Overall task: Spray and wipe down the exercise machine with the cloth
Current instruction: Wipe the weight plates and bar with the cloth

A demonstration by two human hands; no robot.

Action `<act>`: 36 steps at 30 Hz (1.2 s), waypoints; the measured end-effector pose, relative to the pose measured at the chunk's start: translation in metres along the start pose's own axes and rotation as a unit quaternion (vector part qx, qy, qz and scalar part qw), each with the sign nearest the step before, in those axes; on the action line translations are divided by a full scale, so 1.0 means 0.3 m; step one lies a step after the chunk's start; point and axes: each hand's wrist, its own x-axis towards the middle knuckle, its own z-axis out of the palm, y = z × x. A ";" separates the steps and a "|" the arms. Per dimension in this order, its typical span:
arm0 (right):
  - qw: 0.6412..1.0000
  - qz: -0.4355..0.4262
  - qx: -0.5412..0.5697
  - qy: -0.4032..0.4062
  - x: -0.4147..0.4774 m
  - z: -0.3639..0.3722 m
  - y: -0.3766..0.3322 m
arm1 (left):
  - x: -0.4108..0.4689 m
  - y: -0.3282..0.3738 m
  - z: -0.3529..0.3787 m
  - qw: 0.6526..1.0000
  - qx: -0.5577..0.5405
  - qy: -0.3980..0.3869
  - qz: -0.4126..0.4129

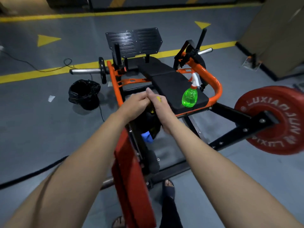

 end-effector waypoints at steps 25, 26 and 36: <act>0.931 -0.101 -0.340 0.089 -0.477 0.331 0.335 | -0.375 -0.378 -0.177 0.981 -0.029 0.121 -0.152; 0.937 -0.094 -0.324 0.094 -0.463 0.328 0.323 | -0.357 -0.382 -0.180 0.976 -0.036 0.148 -0.154; 0.944 -0.050 -0.262 0.195 -0.474 0.393 0.348 | -0.182 -0.492 -0.230 0.845 -0.323 0.357 -0.233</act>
